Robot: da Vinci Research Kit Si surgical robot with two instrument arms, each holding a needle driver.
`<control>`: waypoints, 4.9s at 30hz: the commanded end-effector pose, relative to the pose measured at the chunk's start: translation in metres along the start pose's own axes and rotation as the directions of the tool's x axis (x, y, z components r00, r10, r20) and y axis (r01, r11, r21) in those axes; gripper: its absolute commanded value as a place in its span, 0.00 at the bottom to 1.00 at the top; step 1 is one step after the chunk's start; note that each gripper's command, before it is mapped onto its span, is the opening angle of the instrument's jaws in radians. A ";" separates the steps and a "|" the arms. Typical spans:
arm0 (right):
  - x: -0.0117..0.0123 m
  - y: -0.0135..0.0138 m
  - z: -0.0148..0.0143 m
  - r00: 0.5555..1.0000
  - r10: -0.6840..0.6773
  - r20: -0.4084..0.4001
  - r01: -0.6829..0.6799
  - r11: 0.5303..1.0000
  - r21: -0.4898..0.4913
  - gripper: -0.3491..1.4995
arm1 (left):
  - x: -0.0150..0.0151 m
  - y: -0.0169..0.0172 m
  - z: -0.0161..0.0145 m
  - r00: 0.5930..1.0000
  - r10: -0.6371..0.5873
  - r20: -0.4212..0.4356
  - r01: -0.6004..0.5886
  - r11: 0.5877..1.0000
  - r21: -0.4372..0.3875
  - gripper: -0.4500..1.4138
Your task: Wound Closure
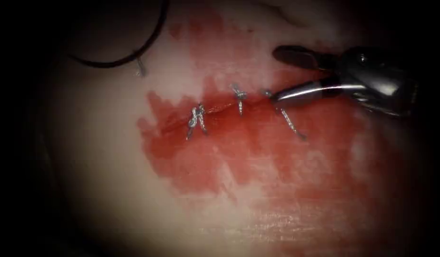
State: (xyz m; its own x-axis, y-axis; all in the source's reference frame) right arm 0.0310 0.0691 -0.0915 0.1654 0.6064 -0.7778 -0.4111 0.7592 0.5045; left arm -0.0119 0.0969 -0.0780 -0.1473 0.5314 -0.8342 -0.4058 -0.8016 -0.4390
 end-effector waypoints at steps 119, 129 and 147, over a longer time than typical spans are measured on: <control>-0.0030 -0.0037 -0.0045 0.971 -0.240 0.020 0.237 0.967 0.094 0.86 | -0.0270 0.0137 0.0150 0.900 0.299 0.318 -0.363 0.917 0.167 0.05; -0.0024 -0.0056 0.0000 0.916 -0.389 -0.099 0.401 0.900 0.172 0.85 | -0.0259 0.0126 0.0130 0.912 0.287 0.292 -0.344 0.924 0.166 0.05; -0.0047 -0.0061 0.0053 0.880 -0.474 -0.026 0.473 0.872 0.126 0.84 | -0.0254 0.0137 0.0131 0.917 0.280 0.283 -0.333 0.929 0.160 0.05</control>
State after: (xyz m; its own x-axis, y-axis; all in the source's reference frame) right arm 0.0367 0.0628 -0.0893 0.3233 0.1693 -0.9310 -0.1676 0.9786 0.1198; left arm -0.0250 0.0755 -0.0589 -0.5055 0.3429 -0.7918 -0.4726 -0.8778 -0.0784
